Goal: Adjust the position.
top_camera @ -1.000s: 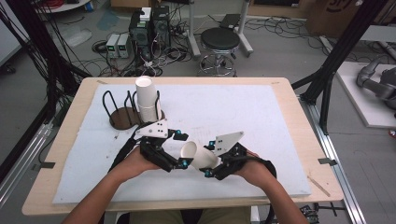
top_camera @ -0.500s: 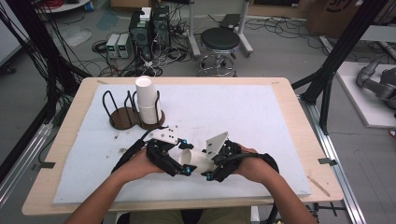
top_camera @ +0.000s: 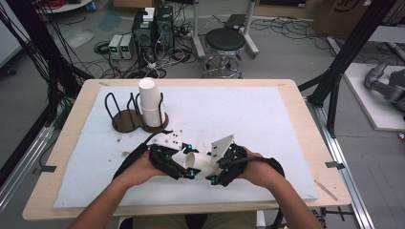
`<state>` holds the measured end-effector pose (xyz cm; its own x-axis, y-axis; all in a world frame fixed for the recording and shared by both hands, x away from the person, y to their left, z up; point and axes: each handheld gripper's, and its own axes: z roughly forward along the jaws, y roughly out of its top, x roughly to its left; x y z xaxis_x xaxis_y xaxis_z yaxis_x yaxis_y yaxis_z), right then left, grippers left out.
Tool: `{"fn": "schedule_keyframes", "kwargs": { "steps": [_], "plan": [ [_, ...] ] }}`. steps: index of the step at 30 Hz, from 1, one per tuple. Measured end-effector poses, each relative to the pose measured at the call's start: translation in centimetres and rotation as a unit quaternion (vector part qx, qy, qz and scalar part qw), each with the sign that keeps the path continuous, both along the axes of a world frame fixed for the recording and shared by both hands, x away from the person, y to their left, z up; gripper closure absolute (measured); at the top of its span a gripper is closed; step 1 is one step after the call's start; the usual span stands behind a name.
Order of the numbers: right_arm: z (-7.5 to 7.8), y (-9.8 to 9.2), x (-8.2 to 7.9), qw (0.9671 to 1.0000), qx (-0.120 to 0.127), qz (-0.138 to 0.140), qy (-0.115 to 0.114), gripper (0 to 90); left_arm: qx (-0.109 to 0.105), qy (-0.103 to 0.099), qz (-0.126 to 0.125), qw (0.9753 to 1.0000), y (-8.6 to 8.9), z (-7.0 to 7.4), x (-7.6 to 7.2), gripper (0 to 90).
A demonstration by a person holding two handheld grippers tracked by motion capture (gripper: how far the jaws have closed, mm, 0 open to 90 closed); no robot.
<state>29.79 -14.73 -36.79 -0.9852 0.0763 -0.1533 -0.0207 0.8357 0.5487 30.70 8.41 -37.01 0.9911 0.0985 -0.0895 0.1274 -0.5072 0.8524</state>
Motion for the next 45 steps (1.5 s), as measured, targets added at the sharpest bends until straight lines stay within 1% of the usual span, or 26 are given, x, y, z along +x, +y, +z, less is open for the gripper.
{"fn": "schedule_keyframes", "kwargs": {
  "steps": [1,2,4,7,9,10,12,13,16,18,19,20,21,22,23,24,25,32,34,35,36,38,40,41,42,45],
  "plan": [
    [0.0,-0.1,0.0,0.9999,0.012,-0.001,0.003,22.8,0.0,0.0,0.0,1.0,0.0,0.0,0.0,34.2],
    [0.1,-0.3,-0.1,0.9997,0.024,-0.006,0.001,21.1,-0.007,0.002,-0.002,1.0,0.1,-0.1,0.0,34.3],
    [0.3,-0.7,-0.1,0.9987,0.049,-0.007,0.007,21.1,-0.013,0.001,-0.002,0.9999,0.4,-0.2,0.1,34.3],
    [0.6,-1.5,-0.1,0.9952,0.095,-0.023,0.008,21.1,-0.034,0.008,0.009,0.9994,0.9,-0.5,0.2,34.3],
    [0.7,-2.3,-0.2,0.9902,0.135,-0.035,0.01,21.1,-0.047,0.01,0.015,0.9987,1.3,-0.6,0.3,34.2],
    [0.8,-2.7,-0.2,0.9869,0.156,-0.041,0.014,21.1,-0.053,0.011,0.021,0.9983,1.4,-0.7,0.4,34.2],
    [0.9,-3.4,-0.3,0.9803,0.19,-0.055,0.005,21.1,-0.056,0.005,0.027,0.998,1.7,-0.9,0.4,34.2],
    [0.9,-3.8,-0.4,0.9773,0.201,-0.066,-0.004,21.1,-0.061,0.004,0.031,0.9977,1.9,-0.9,0.4,34.2],
    [0.7,-4.9,-0.5,0.9676,0.236,-0.087,-0.011,20.5,-0.079,-0.001,0.041,0.9961,2.4,-1.2,0.6,34.2],
    [0.6,-5.4,-0.6,0.9621,0.254,-0.098,-0.009,20.1,-0.094,-0.003,0.043,0.9946,2.6,-1.5,0.6,34.2],
    [0.4,-5.6,-0.6,0.9606,0.259,-0.1,-0.01,20.1,-0.103,-0.003,0.044,0.9937,2.7,-1.6,0.6,34.2],
    [0.3,-5.7,-0.7,0.9593,0.262,-0.104,-0.008,20.1,-0.103,-0.003,0.044,0.9937,2.7,-1.6,0.6,34.2],
    [0.1,-5.9,-0.7,0.9581,0.266,-0.107,-0.009,20.1,-0.118,-0.004,0.043,0.9921,3.0,-1.9,0.5,34.2],
    [0.1,-5.9,-0.7,0.9581,0.266,-0.107,-0.009,20.1,-0.118,-0.004,0.043,0.9921,3.0,-1.9,0.5,34.2],
    [-0.3,-6.1,-0.7,0.9564,0.271,-0.109,0.003,20.1,-0.13,-0.006,0.042,0.9906,3.2,-2.1,0.5,34.2],
    [-0.5,-6.2,-0.8,0.9561,0.273,-0.108,0.007,20.1,-0.13,-0.006,0.042,0.9906,3.2,-2.1,0.5,34.2],
    [-0.7,-6.3,-0.9,0.9554,0.274,-0.11,0.013,20.1,-0.146,-0.005,0.039,0.9886,3.4,-2.3,0.5,34.2],
    [-1.9,-6.6,-1.0,0.9496,0.293,-0.102,0.045,20.1,-0.183,-0.009,0.017,0.983,4.3,-2.4,0.3,34.3],
    [-2.1,-6.6,-1.1,0.9478,0.299,-0.097,0.054,20.1,-0.19,-0.007,0.015,0.9816,4.5,-2.4,0.3,34.3],
    [-2.1,-6.6,-1.1,0.9478,0.299,-0.097,0.054,20.1,-0.19,-0.007,0.015,0.9816,4.5,-2.4,0.3,34.3],
    [-2.3,-6.4,-1.1,0.9473,0.301,-0.091,0.063,20.1,-0.194,-0.007,0.013,0.981,4.6,-2.4,0.3,34.3],
    [-2.5,-6.2,-1.2,0.9478,0.299,-0.087,0.069,20.1,-0.196,-0.006,0.013,0.9804,4.7,-2.4,0.3,34.3],
    [-2.7,-6.0,-1.2,0.9475,0.299,-0.086,0.076,20.1,-0.195,-0.008,0.01,0.9807,4.7,-2.3,0.2,34.3],
    [-2.8,-5.9,-1.1,0.9469,0.3,-0.085,0.078,20.1,-0.201,-0.006,0.007,0.9796,4.5,-2.3,0.1,34.3],
    [-2.8,-5.8,-1.2,0.9459,0.301,-0.086,0.084,20.1,-0.203,-0.006,0.005,0.9791,4.5,-2.3,0.1,34.3],
    [-2.7,-5.6,-1.1,0.9432,0.31,-0.083,0.088,20.1,-0.212,-0.004,-0.004,0.9772,4.3,-2.2,-0.1,34.4]
  ]
}}
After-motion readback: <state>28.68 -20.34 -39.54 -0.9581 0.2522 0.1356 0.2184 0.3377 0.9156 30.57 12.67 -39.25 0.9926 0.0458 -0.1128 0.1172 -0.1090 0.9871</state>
